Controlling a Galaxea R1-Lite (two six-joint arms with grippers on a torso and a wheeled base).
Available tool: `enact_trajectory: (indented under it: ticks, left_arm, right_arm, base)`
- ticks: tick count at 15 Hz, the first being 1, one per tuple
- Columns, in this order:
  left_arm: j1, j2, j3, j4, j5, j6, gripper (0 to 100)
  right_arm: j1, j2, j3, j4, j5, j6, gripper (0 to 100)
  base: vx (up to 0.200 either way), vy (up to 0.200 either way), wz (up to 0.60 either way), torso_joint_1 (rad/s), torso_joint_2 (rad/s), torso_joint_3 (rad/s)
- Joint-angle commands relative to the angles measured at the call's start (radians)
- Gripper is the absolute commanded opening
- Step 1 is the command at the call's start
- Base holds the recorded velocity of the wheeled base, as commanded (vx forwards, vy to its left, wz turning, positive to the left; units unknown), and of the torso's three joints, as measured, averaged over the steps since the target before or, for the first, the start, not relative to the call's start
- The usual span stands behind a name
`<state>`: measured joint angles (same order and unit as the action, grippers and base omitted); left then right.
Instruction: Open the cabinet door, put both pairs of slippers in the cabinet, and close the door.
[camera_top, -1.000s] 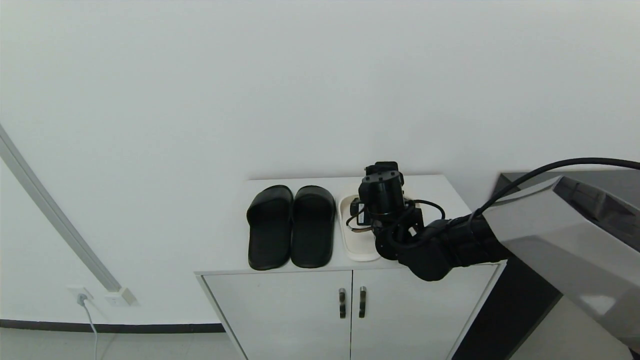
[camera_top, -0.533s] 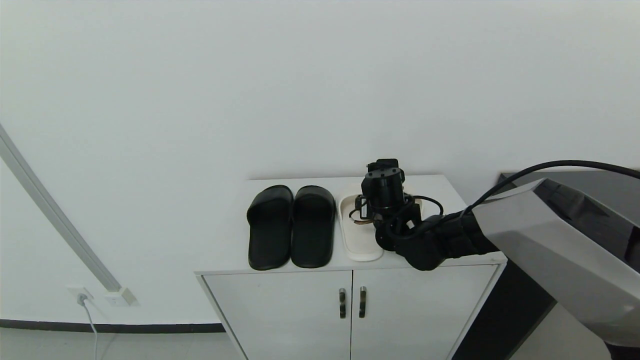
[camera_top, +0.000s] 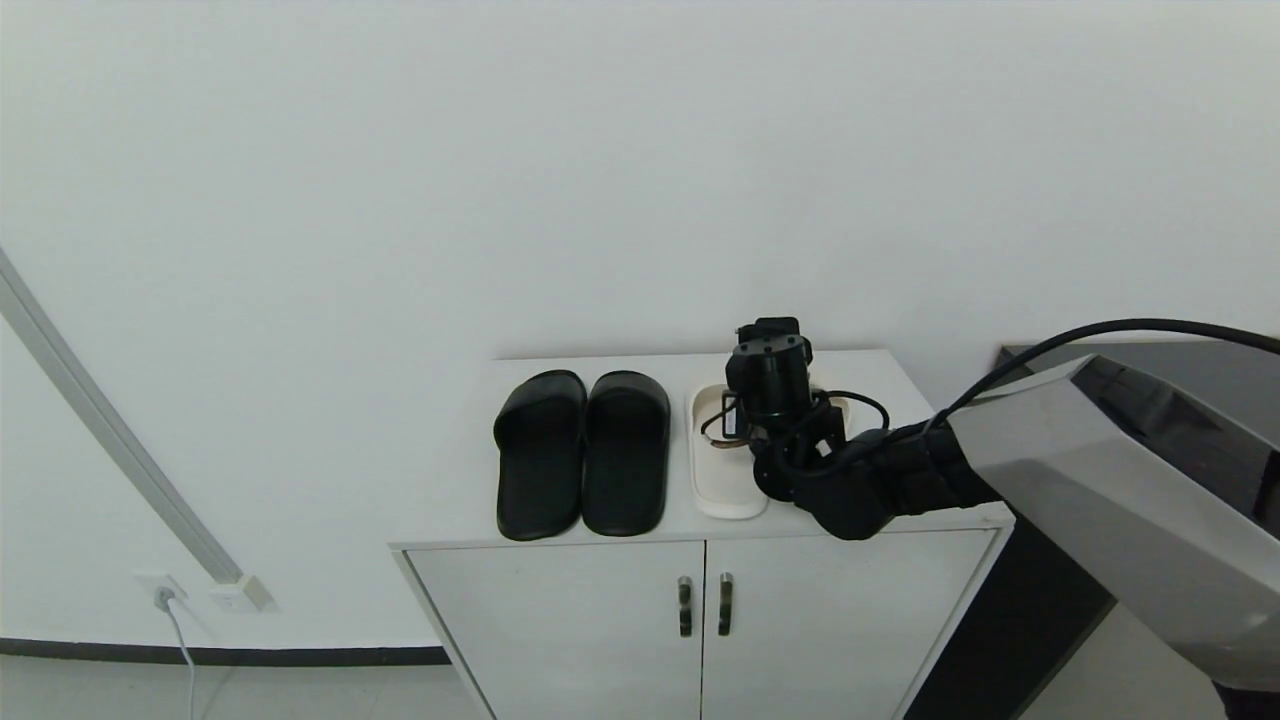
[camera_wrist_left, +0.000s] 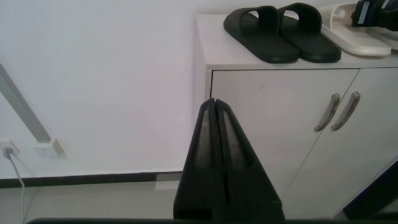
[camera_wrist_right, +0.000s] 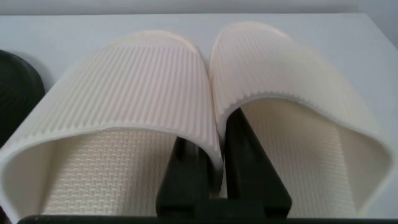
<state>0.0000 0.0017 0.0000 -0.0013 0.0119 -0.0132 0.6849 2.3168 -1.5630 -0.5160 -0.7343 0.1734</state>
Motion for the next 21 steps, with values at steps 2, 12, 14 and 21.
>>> enact_trajectory:
  ticks: [2,12,14,21]
  left_arm:
    - [0.0,-0.002,0.0,0.0,0.0,-0.001,0]
    - [0.0,0.0,0.0,0.0,0.0,0.001,0]
    - [0.0,-0.002,0.0,0.0,0.0,0.002,0]
    - [0.0,0.0,0.0,0.0,-0.001,0.002,0]
  right_arm:
    - [0.022,-0.123,0.112,-0.007,0.003,-0.014,0]
    - [0.163,-0.573,0.719,-0.173,0.401,-0.06,0]
    - [0.163,-0.668,0.805,-0.179,0.49,-0.06,0]
    - [0.171,-0.775,0.936,-0.174,0.65,-0.101,0]
  base:
    - [0.0,0.0,0.0,0.0,0.0,0.0]
    - [0.0,0.0,0.0,0.0,0.0,0.0]
    - [0.0,0.0,0.0,0.0,0.0,0.0]
    - [0.0,0.0,0.0,0.0,0.0,0.0]
